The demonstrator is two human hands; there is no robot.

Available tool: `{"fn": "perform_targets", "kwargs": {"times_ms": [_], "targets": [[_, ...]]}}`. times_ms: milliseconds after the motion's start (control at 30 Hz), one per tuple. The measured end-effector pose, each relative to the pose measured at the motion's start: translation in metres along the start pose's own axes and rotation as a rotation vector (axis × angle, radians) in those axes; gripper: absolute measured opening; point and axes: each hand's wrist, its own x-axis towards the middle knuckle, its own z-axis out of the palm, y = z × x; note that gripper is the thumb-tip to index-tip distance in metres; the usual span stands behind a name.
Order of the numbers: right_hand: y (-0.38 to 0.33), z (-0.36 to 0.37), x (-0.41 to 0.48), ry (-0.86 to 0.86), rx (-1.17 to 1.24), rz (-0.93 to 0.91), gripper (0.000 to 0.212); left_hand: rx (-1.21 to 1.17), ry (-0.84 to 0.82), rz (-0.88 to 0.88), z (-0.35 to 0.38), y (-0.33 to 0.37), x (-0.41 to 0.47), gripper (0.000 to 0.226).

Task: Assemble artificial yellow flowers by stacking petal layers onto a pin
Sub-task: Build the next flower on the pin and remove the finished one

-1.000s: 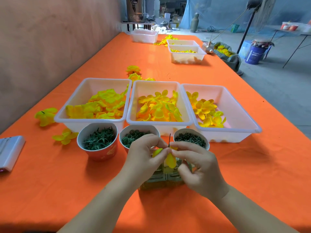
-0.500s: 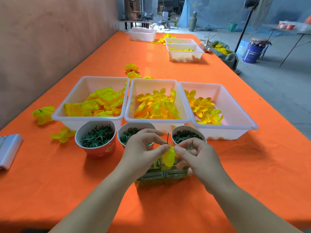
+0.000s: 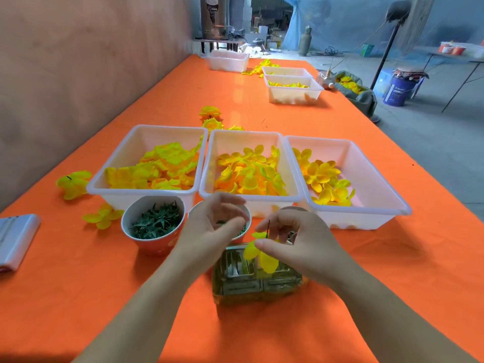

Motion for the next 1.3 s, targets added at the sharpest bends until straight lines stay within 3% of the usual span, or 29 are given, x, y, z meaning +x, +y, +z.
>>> {"fn": "perform_targets", "kwargs": {"times_ms": [100, 200, 267, 400, 600, 700, 767, 900, 1000, 1100, 1300], "targets": [[0.010, 0.010, 0.001, 0.082, 0.025, -0.061, 0.026, 0.510, 0.115, 0.066, -0.019, -0.008, 0.027, 0.010], [0.013, 0.012, 0.000, 0.064, 0.016, -0.087, 0.023, 1.023, -0.101, -0.005, -0.022, -0.015, 0.050, 0.012], [0.013, 0.011, 0.000, 0.056, 0.005, -0.099, 0.021, 1.194, -0.254, -0.082, -0.015, -0.016, 0.059, 0.019], [0.013, 0.010, -0.002, 0.071, 0.009, -0.115, 0.024, 1.318, -0.332, -0.111, -0.002, -0.015, 0.065, 0.018], [0.014, 0.013, -0.003, 0.071, 0.038, -0.083, 0.021, 1.268, -0.280, -0.110, -0.001, -0.024, 0.059, 0.020], [0.013, 0.012, -0.005, 0.067, 0.031, -0.100, 0.023, 1.146, -0.103, -0.017, -0.008, -0.021, 0.059, 0.015], [0.014, 0.013, -0.005, 0.074, 0.028, -0.099, 0.023, 1.007, 0.022, 0.054, -0.013, -0.016, 0.058, 0.009], [0.015, 0.013, -0.004, 0.083, 0.042, -0.107, 0.022, 0.666, 0.118, 0.086, -0.015, 0.000, 0.049, 0.012], [0.014, 0.014, -0.004, 0.076, 0.040, -0.101, 0.022, 0.258, 0.069, 0.061, -0.009, 0.017, 0.033, 0.025], [0.014, 0.014, -0.002, 0.084, 0.026, -0.097, 0.024, -0.004, 0.019, 0.038, 0.004, 0.032, 0.016, 0.019], [0.013, 0.014, -0.001, 0.086, 0.059, -0.106, 0.033, 0.076, 0.081, 0.154, 0.024, 0.032, 0.004, 0.029]]}}
